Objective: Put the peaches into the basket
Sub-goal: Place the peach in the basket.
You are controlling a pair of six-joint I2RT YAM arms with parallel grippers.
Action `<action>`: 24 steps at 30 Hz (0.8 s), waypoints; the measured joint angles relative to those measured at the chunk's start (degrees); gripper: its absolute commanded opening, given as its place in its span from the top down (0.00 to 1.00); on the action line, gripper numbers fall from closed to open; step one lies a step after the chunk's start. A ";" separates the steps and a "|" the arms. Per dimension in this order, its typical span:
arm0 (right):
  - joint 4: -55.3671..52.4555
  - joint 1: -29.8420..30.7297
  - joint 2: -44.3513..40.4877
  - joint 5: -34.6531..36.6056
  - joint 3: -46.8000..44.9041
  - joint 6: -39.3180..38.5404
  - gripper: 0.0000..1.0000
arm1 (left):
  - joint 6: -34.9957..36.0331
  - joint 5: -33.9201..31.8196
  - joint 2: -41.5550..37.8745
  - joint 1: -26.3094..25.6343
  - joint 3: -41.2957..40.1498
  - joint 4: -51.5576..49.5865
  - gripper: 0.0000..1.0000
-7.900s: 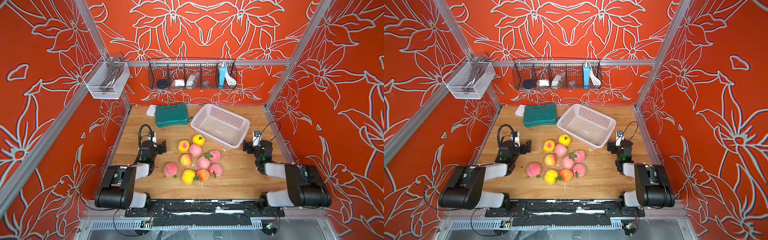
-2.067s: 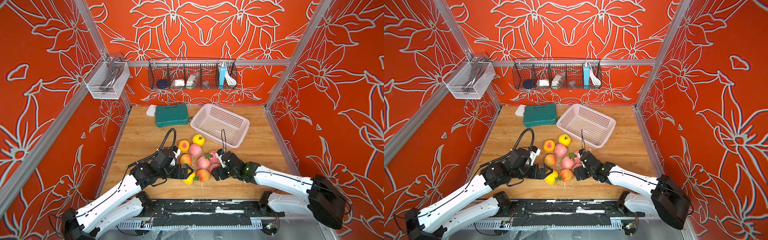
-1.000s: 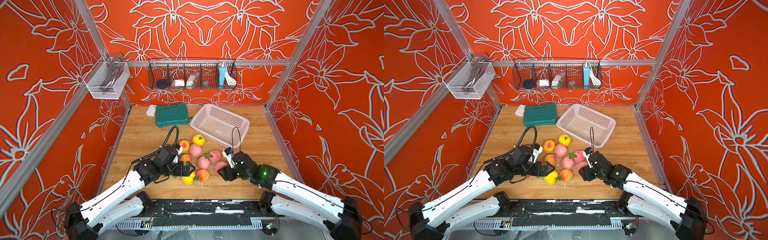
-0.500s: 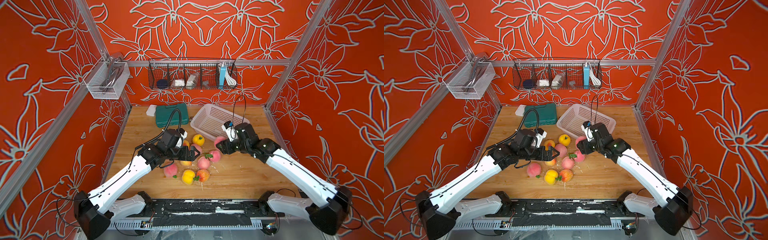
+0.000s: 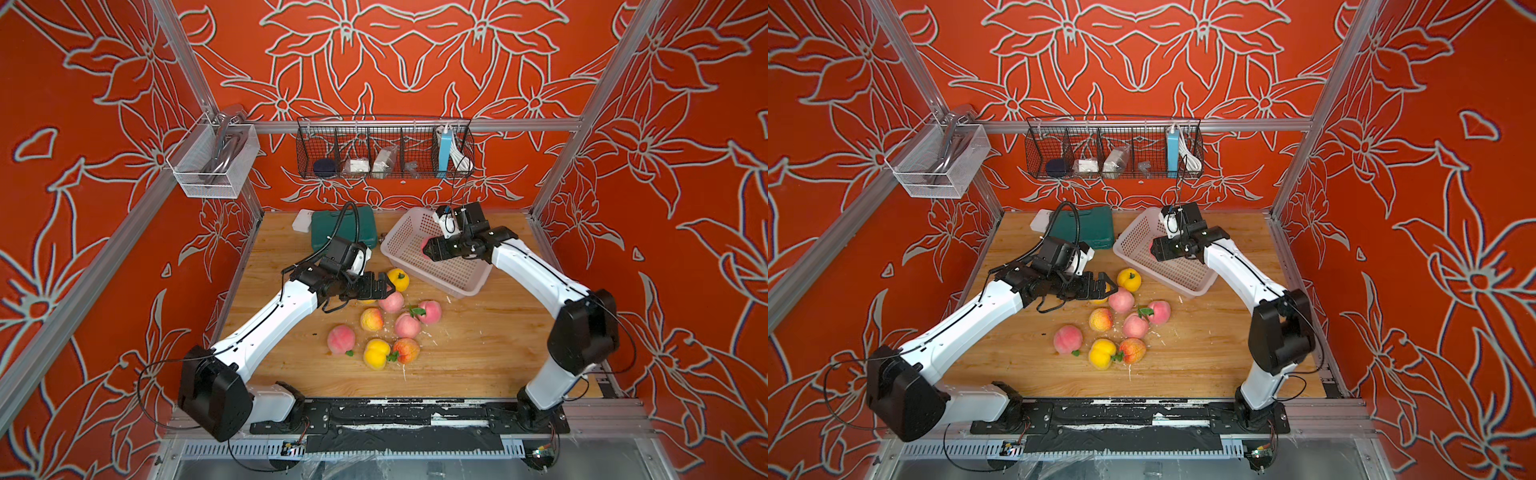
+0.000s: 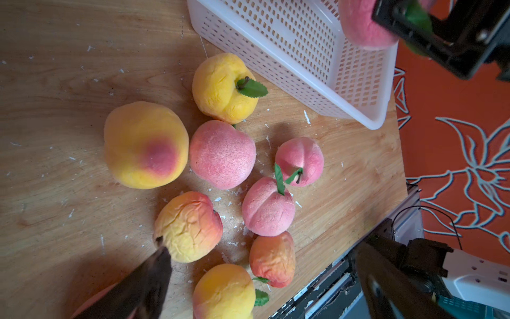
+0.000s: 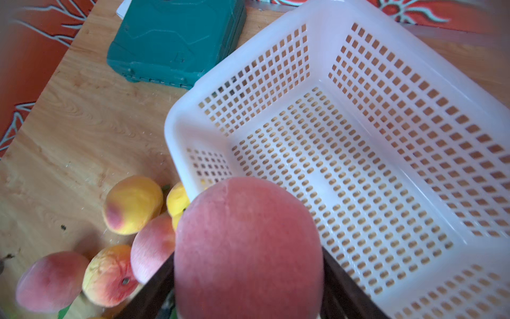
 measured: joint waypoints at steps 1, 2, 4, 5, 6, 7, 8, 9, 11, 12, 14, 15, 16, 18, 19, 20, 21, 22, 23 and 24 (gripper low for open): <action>0.31 -0.13 1.99 -0.28 1.22 -0.15 0.38 | 0.17 -0.02 0.76 0.24 0.22 0.17 0.02; 0.44 -0.15 4.26 -0.33 2.67 -0.35 0.38 | 0.39 -0.02 1.55 0.31 0.46 0.35 0.02; 0.76 -0.11 7.96 -0.59 4.85 -0.66 0.38 | 0.72 -0.02 2.91 0.57 0.85 0.68 0.02; 0.90 -0.11 9.60 -0.74 5.55 -0.74 0.39 | 0.85 0.02 3.54 0.61 1.09 0.83 0.02; 0.96 -0.09 11.08 -0.90 6.21 -0.79 0.39 | 1.01 0.07 4.11 0.61 1.33 1.03 0.02; 1.01 -0.07 12.09 -1.11 6.58 -0.81 0.39 | 1.11 0.13 4.52 0.63 1.49 1.22 0.02; 0.96 -0.07 13.40 -1.29 7.08 -0.83 0.39 | 1.25 0.28 4.98 0.66 1.68 1.33 0.02; 1.03 -0.09 14.38 -1.44 7.45 -0.83 0.39 | 1.40 0.44 5.31 0.66 1.77 1.53 0.02; 1.27 -0.09 15.78 -1.57 7.89 -0.81 0.39 | 1.55 0.74 5.70 0.66 1.77 1.62 0.02; 1.46 -0.09 16.26 -1.57 7.93 -0.81 0.39 | 1.66 0.85 5.81 0.66 1.77 1.62 0.02; 1.73 -0.07 16.94 -1.55 8.11 -0.81 0.39 | 1.86 0.90 6.01 0.66 1.77 1.62 0.02; 1.75 -0.09 17.33 -1.57 8.50 -0.81 0.39 | 1.92 0.87 6.05 0.66 1.77 1.62 0.02; 1.75 -0.09 17.86 -1.57 9.18 -0.81 0.39 | 1.99 0.85 6.08 0.66 1.77 1.62 0.02; 2.05 -0.09 19.34 -1.57 10.97 -0.81 0.39 | 2.05 0.83 6.08 0.66 1.77 1.62 0.02; 2.25 -0.09 20.04 -1.57 11.67 -0.81 0.39 | 2.05 0.83 6.08 0.66 1.77 1.62 0.02; 2.51 -0.09 20.83 -1.57 12.26 -0.81 0.39 | 2.05 0.83 6.08 0.66 1.70 1.68 0.02; 2.56 -0.09 21.49 -1.60 12.70 -0.79 0.39 | 2.03 0.83 6.08 0.68 1.60 1.84 0.02; 2.75 -0.07 22.03 -1.62 12.87 -0.76 0.39 | 1.99 0.83 6.08 0.68 1.53 1.95 0.02; 2.84 -0.07 22.71 -1.64 13.14 -0.74 0.39 | 1.92 0.85 6.12 0.68 1.38 2.19 0.02; 2.86 -0.09 23.39 -1.62 13.49 -0.72 0.39 | 1.86 0.85 6.14 0.68 1.25 2.40 0.02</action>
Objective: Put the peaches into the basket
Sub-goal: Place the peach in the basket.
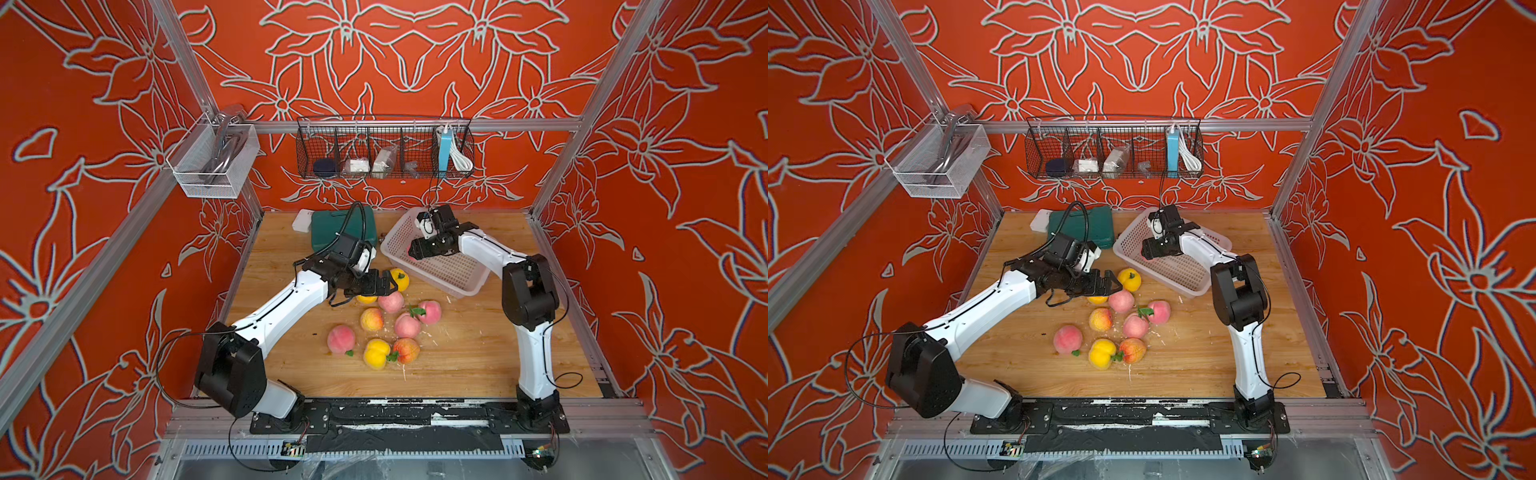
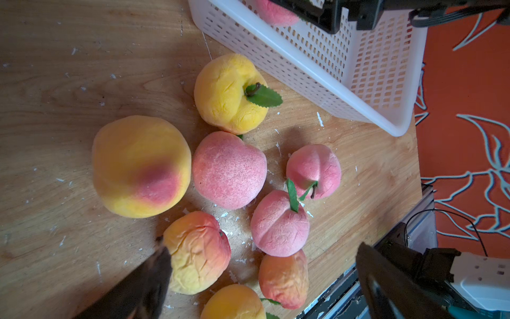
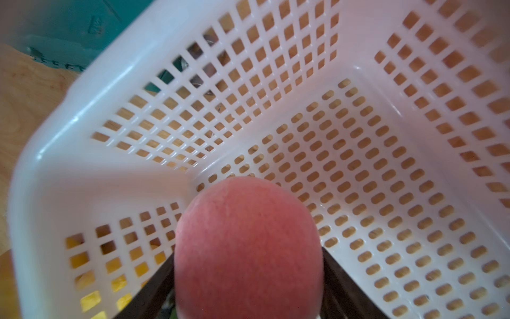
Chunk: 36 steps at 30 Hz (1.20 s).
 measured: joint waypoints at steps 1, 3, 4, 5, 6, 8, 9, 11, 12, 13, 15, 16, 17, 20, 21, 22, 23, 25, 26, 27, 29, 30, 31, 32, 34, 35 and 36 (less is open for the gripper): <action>0.07 0.02 0.85 0.00 0.39 0.00 0.39 | -0.02 0.00 0.09 0.00 -0.02 0.07 0.02; -0.07 0.02 2.08 0.02 0.85 0.00 0.39 | -0.04 0.00 0.24 0.02 -0.02 0.35 0.02; -0.04 0.02 2.62 0.02 0.98 0.00 0.40 | -0.04 0.00 0.28 0.04 -0.02 0.44 0.02; -0.04 0.02 2.95 0.02 0.98 0.00 0.40 | -0.07 0.00 0.31 0.04 -0.04 0.46 0.02; -0.07 0.02 3.08 0.02 0.98 0.00 0.39 | -0.04 0.00 0.31 0.07 -0.07 0.48 0.02; -0.02 0.02 3.21 0.04 1.09 0.00 0.39 | -0.07 0.00 0.31 0.09 -0.26 0.61 0.02; 0.04 0.04 3.23 0.04 1.20 0.00 0.39 | -0.09 -0.02 0.31 0.09 -0.55 0.83 0.02; 0.02 0.13 3.32 0.07 1.22 0.00 0.39 | -0.22 -0.02 0.28 0.11 -1.31 0.87 0.02; 0.07 0.17 3.39 0.11 1.22 0.00 0.39 | -0.26 -0.07 0.28 0.11 -1.70 0.90 0.02; 0.07 0.26 3.50 0.17 1.29 0.00 0.38 | -0.28 -0.11 0.28 0.13 -2.05 0.81 0.02; 0.17 0.39 3.63 0.20 1.42 0.02 0.36 | -0.48 -0.22 0.26 0.22 -2.64 0.87 0.02; 0.20 0.46 3.72 0.22 1.57 0.04 0.34 | -0.59 -0.22 0.17 0.33 -2.95 0.87 0.02; 0.20 0.52 3.82 0.26 1.75 0.09 0.32 | -0.72 -0.24 0.04 0.42 -3.21 0.85 0.02; 0.46 0.76 4.09 0.42 1.95 0.20 0.28 | -1.27 -0.26 -0.70 0.74 -4.09 0.81 0.02; 0.48 0.81 4.09 0.46 1.97 0.26 0.27 | -1.33 -0.28 -1.01 0.76 -4.35 0.87 0.02; 0.46 0.85 4.09 0.52 2.05 0.26 0.26 | -1.40 -0.31 -1.40 0.83 -4.61 0.85 0.02; 0.46 0.90 4.09 0.57 2.08 0.28 0.25 | -1.51 -0.33 -1.79 0.85 -4.85 0.81 0.02; 0.39 0.98 4.09 0.83 2.14 0.39 0.23 | -1.55 -0.37 -2.45 0.85 -5.05 0.74 0.02; 0.37 1.03 4.09 0.98 2.16 0.44 0.21 | -1.57 -0.42 -2.78 0.90 -5.09 0.68 0.02; 0.35 1.09 4.09 1.03 2.16 0.59 0.20 | -1.62 -0.44 -3.10 0.94 -5.18 0.66 0.02; 0.20 1.18 4.09 1.33 2.16 0.74 0.17 | -1.95 -0.48 -4.00 1.05 -5.44 0.59 0.02; 0.09 1.25 4.09 1.44 2.16 0.76 0.16 | -1.99 -0.52 -4.37 1.05 -5.57 0.50 0.02; -0.09 1.33 4.09 1.55 2.16 0.87 0.15 | -2.10 -0.59 -4.90 1.05 -5.70 0.39 0.02; -0.31 1.38 4.09 1.66 2.16 0.94 0.14 | -2.23 -0.63 -5.38 1.05 -5.75 0.20 0.02; -0.81 1.51 4.02 1.90 2.16 1.07 0.12 | -2.43 -0.66 -6.40 1.05 -5.75 -0.02 0.02; -1.07 1.57 3.98 1.92 2.16 1.09 0.12 | -2.45 -0.68 -6.95 1.07 -5.75 -0.17 0.02; -1.22 1.64 3.82 2.05 2.16 1.07 0.12 | -2.45 -0.70 -7.37 1.07 -5.75 -0.35 0.02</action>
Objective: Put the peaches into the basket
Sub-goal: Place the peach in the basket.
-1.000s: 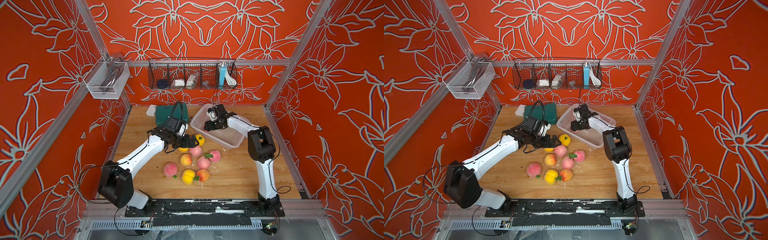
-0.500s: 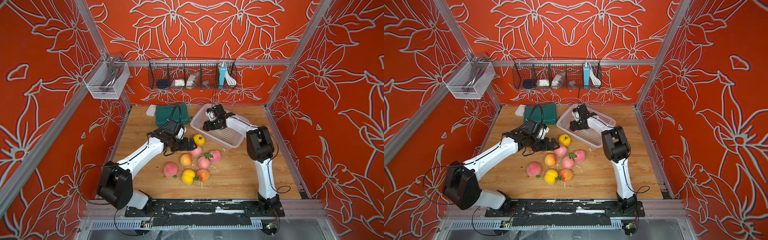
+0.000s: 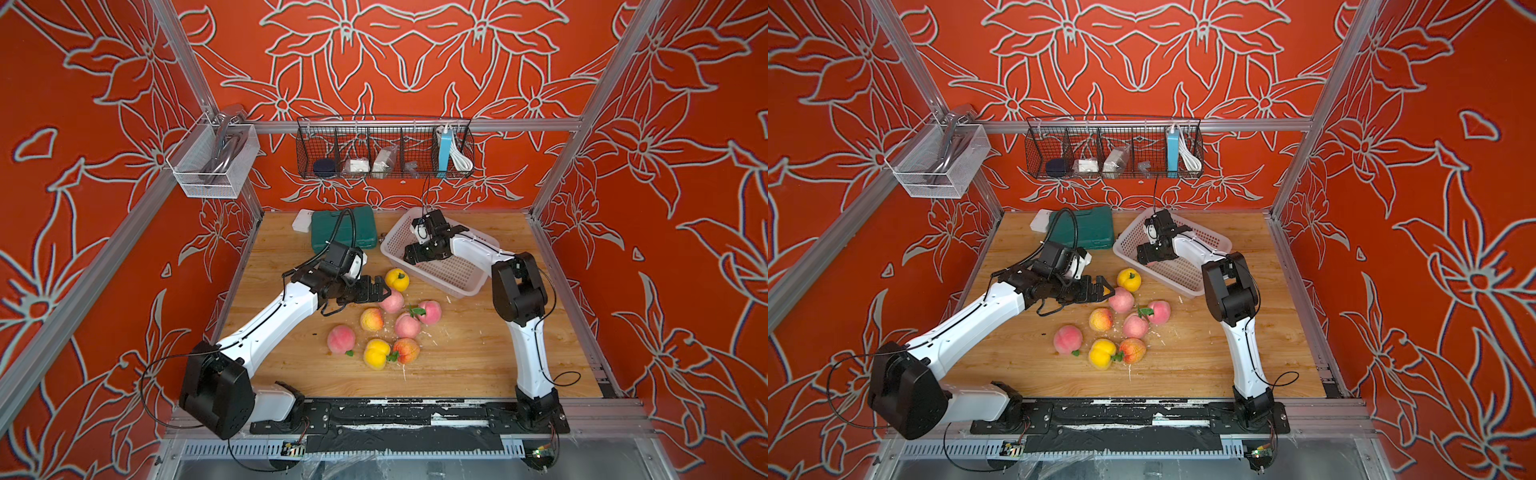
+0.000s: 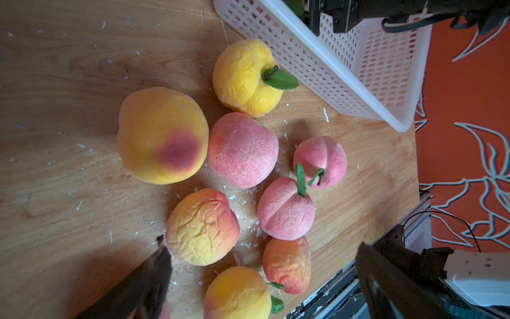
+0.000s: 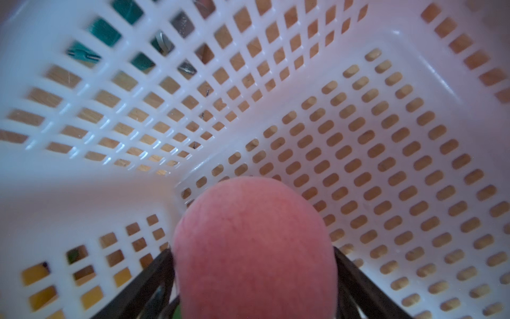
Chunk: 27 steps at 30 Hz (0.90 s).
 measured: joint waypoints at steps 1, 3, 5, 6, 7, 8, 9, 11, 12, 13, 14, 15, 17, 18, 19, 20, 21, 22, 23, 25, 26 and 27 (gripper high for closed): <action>-0.15 0.09 -0.24 0.09 -0.02 0.02 0.11 | 0.00 -0.07 -0.61 0.00 0.00 -0.31 0.02; -0.50 0.26 -0.96 0.50 -0.02 0.04 0.10 | 0.00 -0.28 -1.68 0.00 0.00 -0.98 0.02; -1.14 0.57 -2.21 0.98 -0.02 0.04 0.10 | 0.02 -0.39 -2.84 0.00 -0.09 -1.62 0.02; -1.40 0.72 -2.93 1.16 -0.02 0.02 0.09 | 0.02 -0.42 -3.41 0.00 -0.22 -1.97 0.02; -1.73 0.98 -3.85 1.60 -0.02 0.00 0.09 | 0.02 -0.46 -4.09 0.00 -0.46 -2.36 0.02; -2.05 1.27 -4.81 1.88 -0.02 0.00 0.09 | 0.04 -0.55 -4.79 0.00 -0.74 -2.78 0.02; -2.43 1.42 -5.73 2.19 -0.02 0.00 0.09 | 0.04 -0.68 -5.42 0.00 -0.96 -3.28 0.02; -2.89 2.01 -8.02 2.71 -0.04 0.00 0.09 | 0.07 -1.27 -6.73 0.00 -1.29 -4.33 0.02; -2.99 2.23 -9.09 3.02 -0.15 0.00 0.09 | 0.07 -1.53 -7.21 0.00 -1.42 -4.74 0.02; -3.13 2.54 -10.51 3.48 -0.46 0.00 0.09 | 0.07 -1.86 -7.74 0.00 -1.55 -5.40 0.02; -3.30 2.84 -12.07 3.82 -0.94 -0.02 0.09 | 0.09 -2.16 -8.26 0.00 -1.66 -6.12 0.02; -3.45 3.06 -13.55 4.22 -1.53 -0.04 0.09 | 0.09 -2.54 -8.70 0.00 -1.73 -6.84 0.02; -3.69 3.72 -17.66 5.01 -3.91 -0.07 0.09 | 0.09 -3.45 -9.77 0.00 -1.97 -8.13 0.02; -3.76 4.07 -19.63 5.35 -5.27 -0.07 0.09 | 0.07 -3.82 -10.34 0.00 -2.16 -8.63 0.02; -3.91 4.55 -22.01 5.84 -6.95 -0.07 0.08 | 0.04 -4.22 -11.06 0.00 -2.58 -9.03 0.02; -3.96 5.03 -24.48 6.23 -8.74 -0.04 0.08 | 0.02 -4.52 -11.74 0.00 -3.06 -9.53 0.02; -4.02 5.55 -26.69 6.62 -10.40 -0.07 0.08 | -0.07 -4.74 -12.24 0.00 -3.54 -9.75 0.02; -3.98 6.14 -29.18 7.08 -12.26 -0.02 0.08 | -0.20 -5.05 -12.81 0.00 -4.17 -10.05 0.01; -3.93 6.78 -31.87 7.32 -14.38 0.00 0.08 | -0.28 -5.51 -13.27 0.00 -4.81 -10.29 0.02; -3.91 7.80 -36.46 7.98 -18.27 0.07 0.07 | -0.52 -6.51 -13.88 0.00 -5.92 -10.75 0.02; -3.91 8.33 -39.01 8.07 -20.59 0.17 0.07 | -0.66 -7.02 -14.10 0.02 -6.56 -10.93 0.02; -3.89 8.72 -41.03 8.07 -22.53 0.24 0.07 | -0.87 -7.50 -14.29 0.02 -7.17 -11.06 0.02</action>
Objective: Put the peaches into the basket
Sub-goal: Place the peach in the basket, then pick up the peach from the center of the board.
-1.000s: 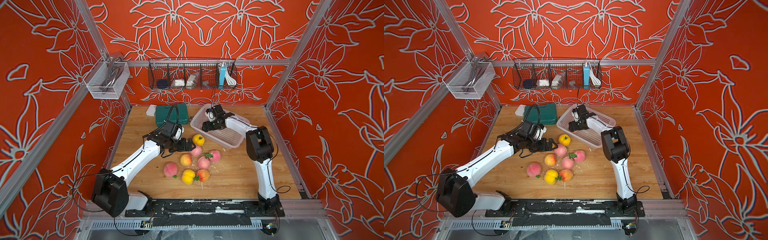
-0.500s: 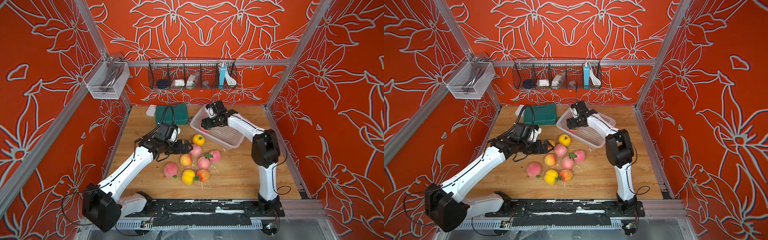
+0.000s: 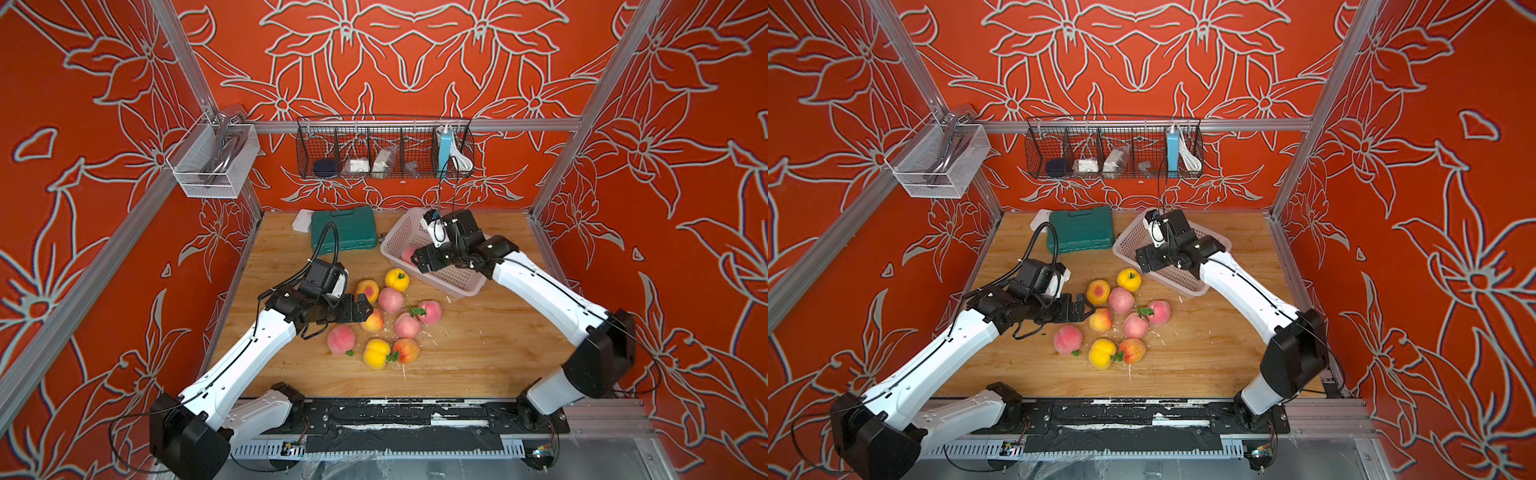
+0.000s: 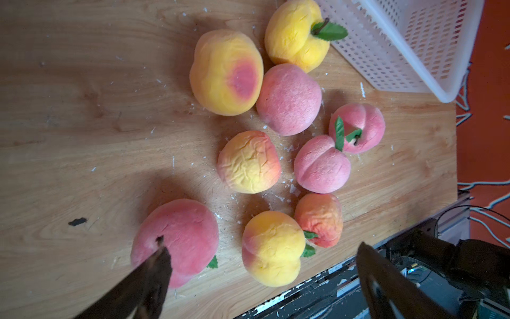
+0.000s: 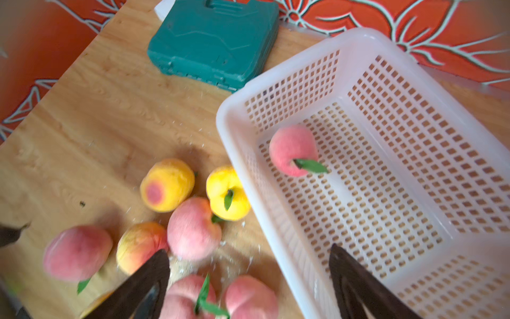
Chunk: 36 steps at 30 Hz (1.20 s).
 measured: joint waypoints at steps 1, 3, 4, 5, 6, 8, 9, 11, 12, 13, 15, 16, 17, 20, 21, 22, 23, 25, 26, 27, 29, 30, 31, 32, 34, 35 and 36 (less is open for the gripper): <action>-0.07 0.26 -2.14 -0.15 -2.08 0.13 0.06 | -0.20 -0.48 -0.22 0.00 -0.66 -0.15 0.02; -0.15 0.50 -6.10 -0.61 -5.92 0.37 0.06 | -0.59 -1.44 -0.46 0.00 -1.86 -0.48 0.02; -0.28 0.55 -7.96 -0.83 -7.69 0.50 0.06 | -0.81 -1.86 -0.48 0.00 -2.32 -0.52 0.02; -0.52 0.79 -9.66 -1.03 -9.25 0.66 0.06 | -1.05 -2.21 -0.48 0.02 -2.82 -0.50 0.02; -0.61 0.92 -11.10 -1.07 -10.54 0.83 0.06 | -1.25 -2.64 -0.48 0.02 -3.19 -0.55 0.02; -0.98 1.75 -13.86 -1.07 -12.98 1.44 0.05 | -1.60 -3.69 -0.48 0.07 -3.74 -0.68 0.02; -1.16 2.64 -15.26 -1.11 -14.25 1.88 0.05 | -1.68 -4.44 -0.44 0.15 -3.85 -0.76 0.02; -1.07 4.57 -17.46 -1.25 -16.55 2.84 0.05 | -1.79 -5.49 -0.31 0.39 -3.89 -0.87 0.02; -0.83 5.70 -18.51 -1.27 -17.92 3.41 0.04 | -1.90 -6.03 -0.17 0.48 -3.89 -0.90 0.02; -0.48 6.84 -19.63 -1.27 -19.58 4.28 0.03 | -1.99 -6.73 0.07 0.63 -3.89 -0.96 0.02; 0.04 8.50 -21.33 -1.31 -22.38 5.51 0.03 | -2.21 -7.61 0.59 1.01 -3.96 -1.11 0.02; 0.31 9.25 -22.03 -1.38 -23.67 6.16 0.03 | -2.38 -8.02 0.87 1.20 -4.07 -1.18 0.02; 0.42 9.81 -22.51 -1.42 -24.68 6.62 0.03 | -2.56 -8.37 1.09 1.42 -4.17 -1.29 0.02; 0.83 11.54 -23.12 -1.44 -26.64 7.85 0.03 | -2.99 -8.83 1.29 2.19 -5.11 -1.38 0.02; 1.27 12.02 -23.15 -1.46 -27.04 8.11 0.03 | -3.19 -8.90 1.46 2.25 -5.40 -1.44 0.02; 1.60 12.46 -23.15 -1.46 -27.28 8.33 0.03 | -3.39 -8.90 1.73 2.27 -5.66 -1.44 0.02; 1.84 12.79 -23.12 -1.46 -27.39 8.59 0.03 | -3.52 -8.92 2.01 2.27 -5.84 -1.44 0.02; 2.56 13.42 -23.12 -1.46 -27.43 9.09 0.02 | -4.13 -8.79 2.84 2.27 -6.32 -1.27 0.02; 3.04 13.64 -23.12 -1.46 -27.43 9.20 0.02 | -4.31 -8.79 3.06 2.25 -6.60 -1.16 0.02; 3.43 13.86 -23.10 -1.46 -27.43 9.35 0.02 | -4.55 -8.76 3.28 2.27 -6.99 -1.03 0.02; 4.00 14.01 -22.95 -1.46 -27.43 9.46 0.02 | -4.94 -8.76 3.58 2.27 -7.69 -0.79 0.02; 4.28 14.01 -22.80 -1.46 -27.43 9.51 0.01 | -5.20 -8.76 3.78 2.27 -8.02 -0.66 0.02; 4.44 14.01 -22.53 -1.44 -27.43 9.60 0.01 | -5.46 -8.76 4.04 2.25 -8.33 -0.46 0.02; 4.48 14.01 -22.38 -1.46 -27.43 9.64 0.01 | -5.64 -8.76 4.31 2.27 -8.57 -0.22 0.02; 4.59 14.01 -22.03 -1.46 -27.43 9.73 0.01 | -6.08 -8.59 5.31 2.27 -9.31 0.35 0.02; 4.59 14.01 -21.94 -1.44 -27.43 9.79 0.01 | -6.21 -8.46 5.75 2.27 -9.70 0.72 0.02; 4.63 14.01 -21.92 -1.44 -27.43 9.84 0.01 | -6.40 -8.31 6.19 2.27 -10.16 1.14 0.02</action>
